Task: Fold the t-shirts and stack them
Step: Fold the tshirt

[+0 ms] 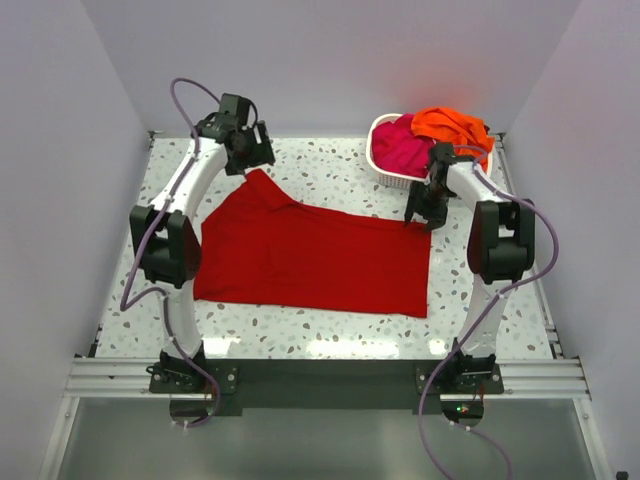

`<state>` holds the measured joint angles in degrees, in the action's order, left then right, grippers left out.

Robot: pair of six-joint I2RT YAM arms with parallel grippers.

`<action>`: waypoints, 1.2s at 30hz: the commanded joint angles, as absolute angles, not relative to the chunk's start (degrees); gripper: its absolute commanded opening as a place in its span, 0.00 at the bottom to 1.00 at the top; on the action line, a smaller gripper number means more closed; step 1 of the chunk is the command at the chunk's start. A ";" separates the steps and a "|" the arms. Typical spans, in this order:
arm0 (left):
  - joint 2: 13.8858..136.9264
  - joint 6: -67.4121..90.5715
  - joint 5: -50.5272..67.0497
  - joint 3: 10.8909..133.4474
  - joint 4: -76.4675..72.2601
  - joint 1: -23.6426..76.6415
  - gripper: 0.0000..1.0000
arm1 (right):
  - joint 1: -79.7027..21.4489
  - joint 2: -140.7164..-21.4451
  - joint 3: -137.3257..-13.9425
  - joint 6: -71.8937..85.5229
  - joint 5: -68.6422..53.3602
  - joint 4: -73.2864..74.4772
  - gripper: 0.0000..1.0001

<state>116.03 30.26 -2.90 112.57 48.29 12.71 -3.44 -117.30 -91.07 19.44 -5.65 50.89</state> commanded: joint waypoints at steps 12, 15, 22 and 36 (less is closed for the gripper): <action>133.14 35.60 -2.02 119.18 37.45 4.13 0.70 | -3.43 -111.71 -89.29 24.44 -6.25 50.09 0.57; 135.26 35.86 -1.15 120.67 35.87 3.08 0.69 | -3.43 -111.62 -90.26 23.82 -4.40 51.94 0.56; 139.74 35.25 1.22 123.57 30.42 2.81 0.68 | -3.34 -112.94 -91.93 23.29 -3.96 53.70 0.55; 142.47 32.34 -2.63 126.48 31.90 5.53 0.55 | -3.43 -114.87 -92.29 23.03 -4.39 53.79 0.53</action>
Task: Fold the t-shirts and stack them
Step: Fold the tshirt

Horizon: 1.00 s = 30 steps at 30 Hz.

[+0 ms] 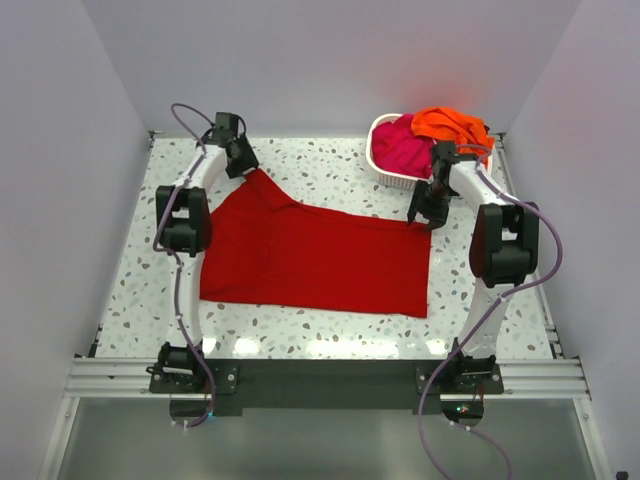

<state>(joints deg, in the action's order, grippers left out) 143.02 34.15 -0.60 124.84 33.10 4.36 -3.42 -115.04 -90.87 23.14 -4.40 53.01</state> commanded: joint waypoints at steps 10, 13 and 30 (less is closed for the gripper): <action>141.42 32.08 -6.32 123.40 34.19 6.24 0.47 | -3.43 -114.87 -90.79 23.20 -4.83 52.91 0.53; 140.54 32.25 -7.81 122.44 34.89 6.15 0.47 | -3.43 -114.96 -90.79 23.29 -5.10 53.00 0.53; 140.18 30.76 -8.96 121.11 35.07 5.71 0.36 | -3.43 -115.05 -90.44 23.12 -5.89 53.26 0.53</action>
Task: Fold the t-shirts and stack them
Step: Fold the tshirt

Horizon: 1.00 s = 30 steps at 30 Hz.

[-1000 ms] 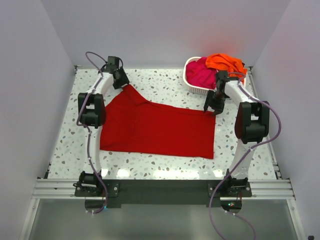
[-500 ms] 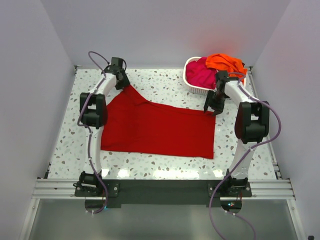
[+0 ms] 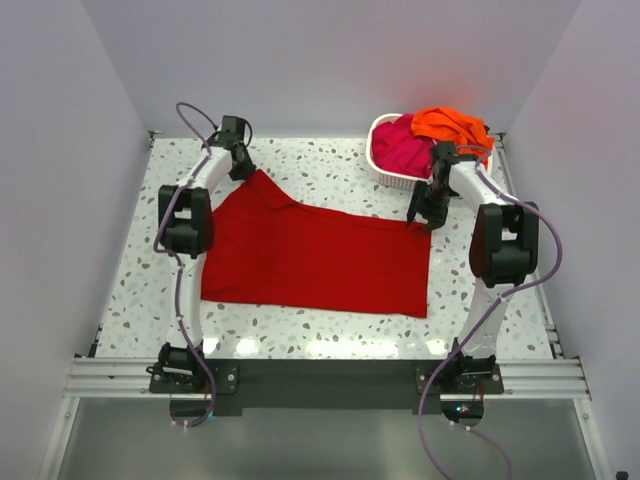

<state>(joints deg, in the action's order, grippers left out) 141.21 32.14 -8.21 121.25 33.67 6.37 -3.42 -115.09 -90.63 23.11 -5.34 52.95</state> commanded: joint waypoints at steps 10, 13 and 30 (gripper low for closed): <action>138.35 30.06 -8.17 120.85 34.98 5.71 0.00 | -3.34 -114.52 -90.17 23.03 -2.73 53.26 0.52; 136.42 30.15 -7.74 120.85 34.80 5.63 0.00 | -2.20 -114.61 -90.70 22.94 -2.37 53.35 0.52; 128.24 29.80 -3.96 118.04 36.21 5.27 0.00 | 2.46 -118.47 -87.80 24.87 -3.60 45.88 0.45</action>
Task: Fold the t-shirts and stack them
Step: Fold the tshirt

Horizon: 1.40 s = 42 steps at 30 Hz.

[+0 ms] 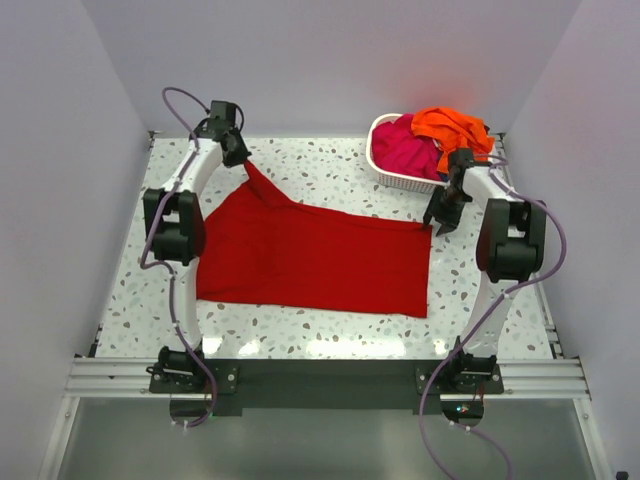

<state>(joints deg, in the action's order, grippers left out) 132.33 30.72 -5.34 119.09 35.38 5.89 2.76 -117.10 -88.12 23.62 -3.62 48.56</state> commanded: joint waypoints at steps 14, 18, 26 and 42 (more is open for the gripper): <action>124.98 28.74 -2.99 115.40 37.70 5.19 0.00 | 2.46 -119.53 -88.15 26.01 -4.48 43.86 0.28; 123.84 28.74 -2.55 115.22 38.23 5.19 0.00 | 2.46 -119.44 -88.42 25.84 -4.40 43.94 0.16; 120.06 29.88 1.56 114.35 40.08 4.57 0.00 | 2.46 -115.93 -90.53 24.79 -2.73 47.19 0.00; 104.61 32.17 8.62 98.19 41.04 1.14 0.00 | 2.37 -106.27 -85.35 20.22 -4.39 53.87 0.00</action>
<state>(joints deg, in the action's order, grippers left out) 111.20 30.98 6.92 101.41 40.64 1.26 2.52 -110.41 -86.63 22.50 -4.01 50.50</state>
